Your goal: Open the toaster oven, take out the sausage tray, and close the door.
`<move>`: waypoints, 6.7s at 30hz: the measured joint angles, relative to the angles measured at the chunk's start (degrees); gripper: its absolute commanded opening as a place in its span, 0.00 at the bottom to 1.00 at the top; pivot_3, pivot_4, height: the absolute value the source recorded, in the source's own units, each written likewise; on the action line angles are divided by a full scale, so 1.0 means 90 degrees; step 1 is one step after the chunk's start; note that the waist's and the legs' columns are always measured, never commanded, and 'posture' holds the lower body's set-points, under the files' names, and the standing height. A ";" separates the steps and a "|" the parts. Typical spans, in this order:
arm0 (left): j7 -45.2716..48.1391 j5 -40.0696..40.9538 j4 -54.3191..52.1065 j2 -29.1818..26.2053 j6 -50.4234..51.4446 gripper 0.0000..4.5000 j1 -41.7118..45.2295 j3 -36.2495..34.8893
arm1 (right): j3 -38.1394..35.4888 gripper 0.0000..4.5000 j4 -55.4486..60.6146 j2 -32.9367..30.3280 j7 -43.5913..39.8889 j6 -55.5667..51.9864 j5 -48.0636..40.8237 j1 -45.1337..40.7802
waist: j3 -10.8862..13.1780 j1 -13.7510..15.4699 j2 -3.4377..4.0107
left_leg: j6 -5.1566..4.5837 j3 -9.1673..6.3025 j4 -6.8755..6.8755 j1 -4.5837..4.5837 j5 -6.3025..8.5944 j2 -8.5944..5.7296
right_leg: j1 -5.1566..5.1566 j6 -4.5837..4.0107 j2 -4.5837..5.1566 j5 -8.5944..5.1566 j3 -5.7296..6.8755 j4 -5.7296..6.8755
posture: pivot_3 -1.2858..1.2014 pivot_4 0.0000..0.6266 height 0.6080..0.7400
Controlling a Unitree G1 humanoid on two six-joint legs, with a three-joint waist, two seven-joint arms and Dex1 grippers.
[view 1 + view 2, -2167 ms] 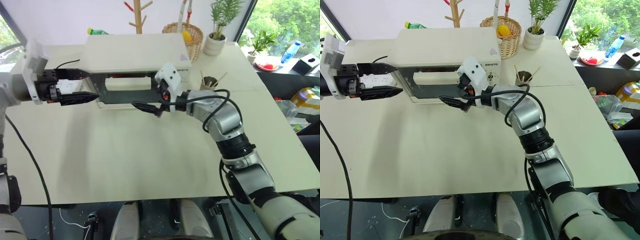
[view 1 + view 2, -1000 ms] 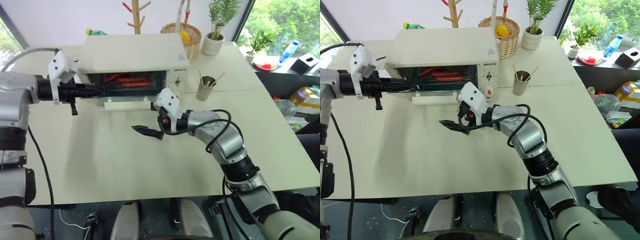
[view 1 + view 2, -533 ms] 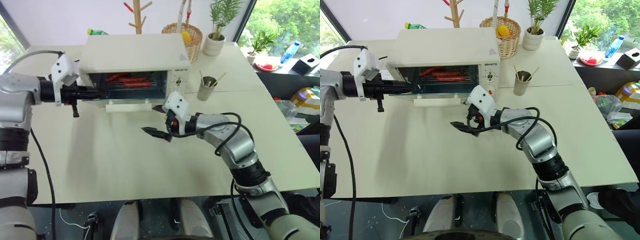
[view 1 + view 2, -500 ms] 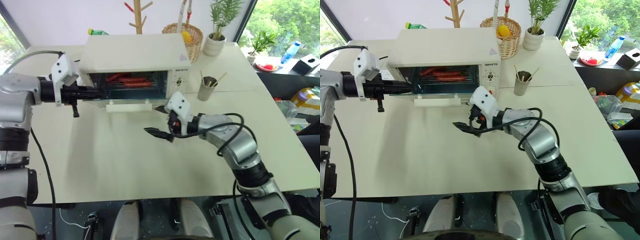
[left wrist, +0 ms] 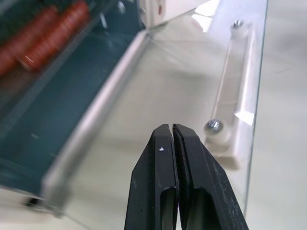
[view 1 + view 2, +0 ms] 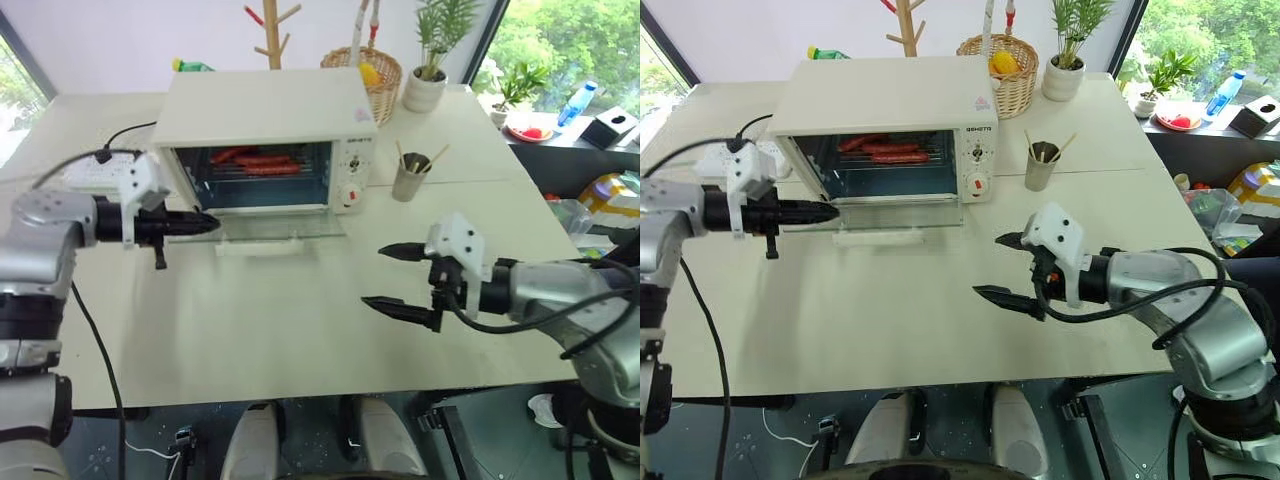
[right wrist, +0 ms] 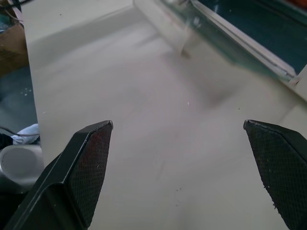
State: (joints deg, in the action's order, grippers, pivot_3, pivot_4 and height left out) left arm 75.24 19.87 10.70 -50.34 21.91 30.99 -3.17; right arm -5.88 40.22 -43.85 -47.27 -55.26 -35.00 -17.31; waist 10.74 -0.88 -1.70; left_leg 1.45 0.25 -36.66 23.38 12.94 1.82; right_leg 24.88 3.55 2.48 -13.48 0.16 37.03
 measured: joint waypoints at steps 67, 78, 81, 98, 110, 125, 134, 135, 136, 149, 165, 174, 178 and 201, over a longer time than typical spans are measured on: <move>-0.2170 0.2757 -0.2401 -0.0272 0.2403 0.00 -0.1823 -0.2518 | 0.3640 0.61 -1.1628 0.4278 0.3465 0.8188 0.6627 -0.5734 | 0.0005 -0.0066 -0.0004 | 0.0005 -0.0004 0.0009 0.0003 -0.0001 -0.0002 | 0.0007 -0.0005 0.0014 0.0001 0.0000 0.0002 | 0.52 0.24 1.00; -0.2267 0.2723 -0.2261 -0.0271 0.2378 0.00 -0.1474 -0.2281 | 0.3677 0.61 -1.2429 0.4518 0.3988 0.8329 0.7069 -0.6023 | 0.0005 -0.0187 -0.0004 | 0.0014 -0.0005 0.0041 -0.0001 -0.0006 -0.0004 | 0.0017 -0.0005 0.0016 0.0001 -0.0001 0.0001 | 0.52 0.24 1.00; -0.2282 0.2725 -0.2261 -0.0271 0.2378 0.00 -0.1473 -0.2282 | 0.3630 0.61 -1.2425 0.4509 0.4027 0.8419 0.7066 -0.6081 | 0.0005 -0.0187 -0.0004 | 0.0014 -0.0004 0.0045 -0.0001 -0.0007 -0.0004 | 0.0019 -0.0006 0.0015 0.0000 -0.0001 0.0001 | 0.52 0.24 1.00; -0.2387 0.2736 -0.2280 -0.0271 0.2386 0.00 -0.1499 -0.2292 | 0.3746 0.61 -1.2937 0.4997 0.4606 0.8064 0.7556 -0.6310 | 0.0005 -0.0192 -0.0004 | 0.0016 -0.0005 0.0050 0.0000 -0.0008 -0.0003 | 0.0025 -0.0008 0.0018 -0.0001 -0.0002 0.0002 | 0.52 0.24 1.00; -0.2496 0.2813 -0.2342 -0.0271 0.2391 0.00 -0.1618 -0.2341 | 0.3914 0.00 -1.3112 0.4984 0.4840 0.7806 0.7981 -0.6611 | -0.0002 -0.0192 -0.0017 | 0.0016 -0.0007 0.0053 -0.0001 -0.0008 -0.0003 | 0.0026 -0.0013 0.0018 -0.0003 -0.0001 0.0002 | 0.52 0.24 1.00; -0.2477 0.2822 -0.2000 -0.0203 0.2286 0.00 -0.1087 -0.2155 | 0.3913 0.00 -1.3112 0.4955 0.4796 0.7952 0.7993 -0.6611 | -0.0002 -0.0192 -0.0018 | 0.0016 -0.0005 0.0054 0.0000 -0.0008 -0.0005 | 0.0026 -0.0012 0.0014 -0.0003 -0.0001 0.0002 | 0.52 0.24 1.00; -0.1962 0.1804 -0.0162 -0.0062 0.1439 0.00 0.0610 -0.0988 | 0.3912 0.00 -1.3102 0.4919 0.4694 0.8150 0.7993 -0.6630 | -0.0002 -0.0217 -0.0018 | 0.0015 0.0002 0.0059 0.0001 -0.0008 -0.0007 | 0.0033 -0.0012 0.0005 -0.0003 -0.0002 0.0003 | 0.52 0.24 1.00; -0.1899 0.1614 0.0177 -0.0006 0.1275 0.00 0.0867 -0.0857 | 0.3912 0.00 -1.3100 0.4920 0.4683 0.8171 0.7993 -0.6631 | -0.0001 -0.0210 -0.0018 | 0.0015 0.0001 0.0060 0.0003 -0.0008 -0.0007 | 0.0035 -0.0012 0.0003 -0.0003 -0.0002 0.0003 | 0.52 0.24 1.00; -0.1838 0.1440 0.0496 0.0022 0.1114 0.00 0.1095 -0.0733 | 0.3911 0.00 -1.3094 0.4922 0.4671 0.8199 0.7992 -0.6634 | -0.0001 -0.0212 -0.0019 | 0.0015 0.0002 0.0061 0.0005 -0.0008 -0.0006 | 0.0039 -0.0012 0.0002 -0.0003 -0.0002 0.0002 | 0.52 0.24 1.00; -0.1124 0.0176 0.2837 0.0409 -0.0113 0.00 0.2462 -0.0138 | 0.3843 0.00 -1.2846 0.4894 0.4387 0.8394 0.7905 -0.6594 | 0.0003 -0.0285 -0.0022 | 0.0015 0.0005 0.0068 0.0028 -0.0009 -0.0005 | 0.0059 -0.0012 0.0001 -0.0003 -0.0003 0.0011 | 0.52 0.24 1.00; -0.0817 0.0001 0.3008 0.0424 -0.0123 0.00 0.2573 -0.0241 | 0.3840 0.00 -1.1197 0.4473 0.3880 0.8496 0.7794 -0.5615 | 0.0003 -0.0313 -0.0023 | 0.0015 0.0003 0.0062 0.0031 -0.0009 -0.0006 | 0.0059 -0.0011 0.0003 -0.0002 -0.0003 0.0015 | 0.52 0.24 1.00; -0.0746 -0.0019 0.2998 0.0425 -0.0103 0.00 0.2575 -0.0257 | 0.3822 0.00 -0.9437 0.4137 0.3235 0.8191 0.7790 -0.4699 | 0.0002 -0.0319 -0.0025 | 0.0015 0.0002 0.0056 0.0031 -0.0009 -0.0006 | 0.0058 -0.0010 0.0002 -0.0002 -0.0002 0.0016 | 0.52 0.24 1.00; -0.0743 -0.0053 0.2999 0.0475 -0.0104 0.00 0.2610 -0.0256 | 0.3819 0.00 -0.8863 0.3998 0.3036 0.8059 0.7792 -0.4425 | 0.0001 -0.0302 -0.0025 | 0.0015 0.0002 0.0055 0.0031 -0.0009 -0.0007 | 0.0058 -0.0010 0.0003 -0.0002 -0.0002 0.0016 | 0.52 0.24 1.00; -0.0445 -0.0336 0.3291 0.0793 -0.0159 0.00 0.3005 -0.0230 | 0.3814 0.00 -0.6435 0.3176 0.2313 0.8013 0.7791 -0.3132 | 0.0000 -0.0145 -0.0027 | 0.0015 -0.0001 0.0030 0.0030 -0.0009 -0.0012 | 0.0052 -0.0009 0.0005 -0.0002 -0.0001 0.0020 | 0.52 0.24 1.00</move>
State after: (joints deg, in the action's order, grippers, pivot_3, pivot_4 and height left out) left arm 71.23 16.85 40.32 -43.20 20.48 58.03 -5.24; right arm 28.45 -17.70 -15.27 -26.45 16.85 35.12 -45.50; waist 10.74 -2.19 -1.95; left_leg 1.59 0.24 -36.39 23.65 12.85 1.70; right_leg 25.35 3.47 2.52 -13.50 0.15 37.21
